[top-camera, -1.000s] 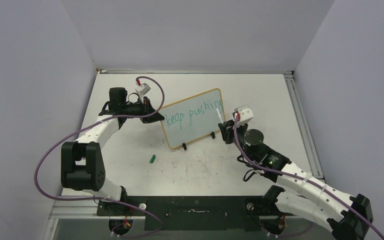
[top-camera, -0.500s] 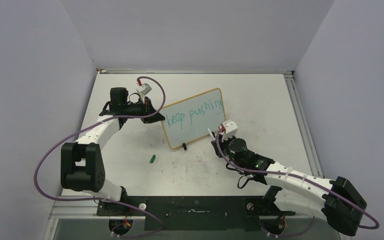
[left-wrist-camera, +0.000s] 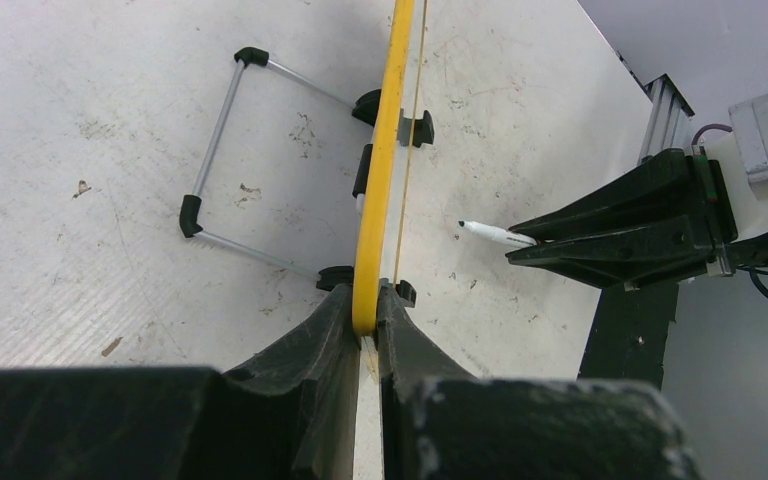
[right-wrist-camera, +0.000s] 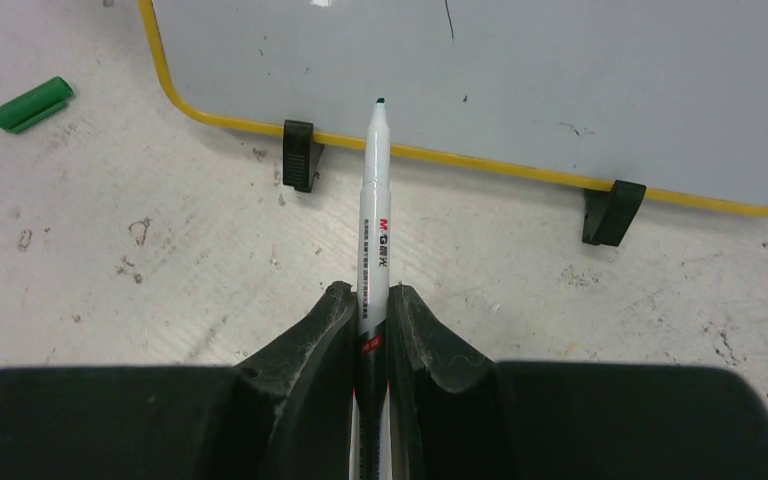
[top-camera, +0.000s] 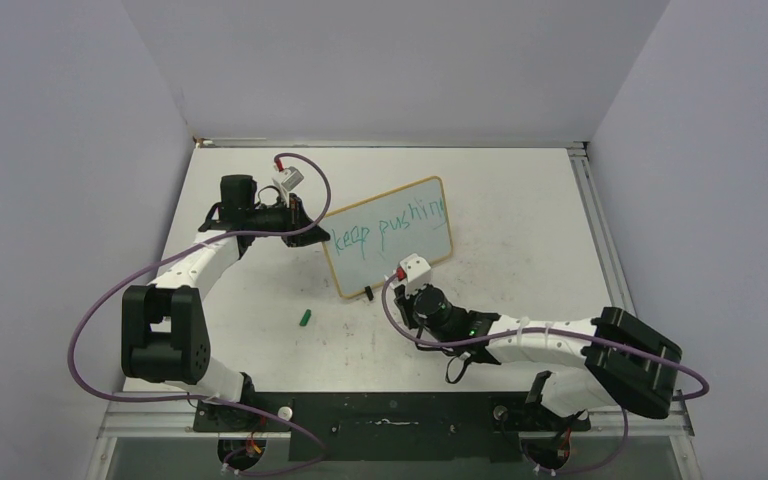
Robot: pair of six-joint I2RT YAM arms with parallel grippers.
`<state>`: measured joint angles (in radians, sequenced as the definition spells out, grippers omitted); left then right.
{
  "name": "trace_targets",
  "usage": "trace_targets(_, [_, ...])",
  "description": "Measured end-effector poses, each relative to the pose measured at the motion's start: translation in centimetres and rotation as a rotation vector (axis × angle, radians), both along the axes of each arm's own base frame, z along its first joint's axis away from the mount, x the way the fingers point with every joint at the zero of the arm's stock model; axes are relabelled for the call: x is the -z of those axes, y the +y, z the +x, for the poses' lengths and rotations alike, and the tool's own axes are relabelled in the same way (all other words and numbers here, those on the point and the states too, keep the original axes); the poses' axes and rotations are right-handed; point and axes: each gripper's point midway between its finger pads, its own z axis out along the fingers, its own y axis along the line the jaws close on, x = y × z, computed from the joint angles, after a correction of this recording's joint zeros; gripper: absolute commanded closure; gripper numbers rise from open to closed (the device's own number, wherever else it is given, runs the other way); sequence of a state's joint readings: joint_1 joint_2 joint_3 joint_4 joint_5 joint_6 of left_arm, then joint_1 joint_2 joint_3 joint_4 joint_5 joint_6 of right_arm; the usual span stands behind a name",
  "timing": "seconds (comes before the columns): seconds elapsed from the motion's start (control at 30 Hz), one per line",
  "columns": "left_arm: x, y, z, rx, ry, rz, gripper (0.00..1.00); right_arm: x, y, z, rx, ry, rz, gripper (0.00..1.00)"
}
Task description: Write a sentence on the whiteboard
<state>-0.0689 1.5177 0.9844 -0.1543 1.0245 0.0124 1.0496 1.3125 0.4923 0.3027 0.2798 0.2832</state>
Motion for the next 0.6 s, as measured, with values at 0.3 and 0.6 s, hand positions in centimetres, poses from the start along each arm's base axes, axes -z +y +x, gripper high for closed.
trace_targets(0.3, [0.0,0.0,0.0,0.0,0.0,0.0,1.0,-0.5,1.7,1.3,0.027,-0.03,0.004,0.95])
trace_targets(0.6, [0.0,0.0,0.0,0.0,0.001,0.0,1.0,-0.5,3.1,2.5,0.04,-0.035,-0.019,0.95])
